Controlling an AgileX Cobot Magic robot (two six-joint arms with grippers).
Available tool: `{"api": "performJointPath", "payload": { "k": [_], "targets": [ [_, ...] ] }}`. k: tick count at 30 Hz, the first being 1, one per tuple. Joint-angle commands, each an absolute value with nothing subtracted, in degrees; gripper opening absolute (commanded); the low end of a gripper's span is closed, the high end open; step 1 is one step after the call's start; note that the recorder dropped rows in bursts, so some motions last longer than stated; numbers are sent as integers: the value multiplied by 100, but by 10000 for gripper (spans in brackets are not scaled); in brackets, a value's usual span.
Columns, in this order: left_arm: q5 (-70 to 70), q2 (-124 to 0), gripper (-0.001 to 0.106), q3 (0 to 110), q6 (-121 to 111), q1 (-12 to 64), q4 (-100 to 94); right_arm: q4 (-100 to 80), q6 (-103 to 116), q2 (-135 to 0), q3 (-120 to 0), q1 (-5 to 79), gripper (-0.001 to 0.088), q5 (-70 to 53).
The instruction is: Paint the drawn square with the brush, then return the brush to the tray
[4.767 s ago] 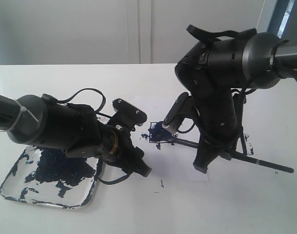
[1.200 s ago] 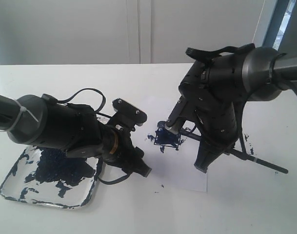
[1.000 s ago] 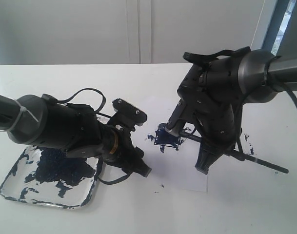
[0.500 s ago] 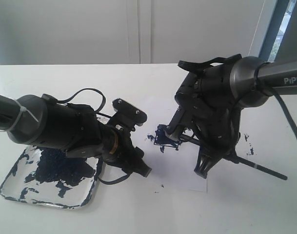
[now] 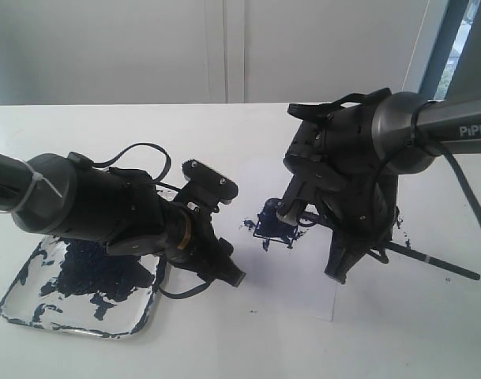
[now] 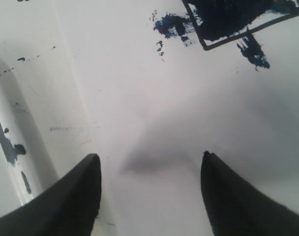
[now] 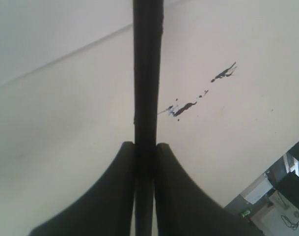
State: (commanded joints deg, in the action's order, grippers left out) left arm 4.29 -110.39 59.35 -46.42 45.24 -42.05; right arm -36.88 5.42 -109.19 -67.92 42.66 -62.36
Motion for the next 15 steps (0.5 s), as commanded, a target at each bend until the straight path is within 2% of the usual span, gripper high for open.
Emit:
{"api": "performJointPath", "payload": {
  "k": [6,15],
  "targets": [
    [301,-10885,628,5946,-4642,4524,-4205,-3277,640,-10558,-6792,4266,0,-5715],
    [442,-9972,628,5946,-4671,4237,-4238,-2748,1077,-9773,-6792,4266,0,-5051]
  ]
}}
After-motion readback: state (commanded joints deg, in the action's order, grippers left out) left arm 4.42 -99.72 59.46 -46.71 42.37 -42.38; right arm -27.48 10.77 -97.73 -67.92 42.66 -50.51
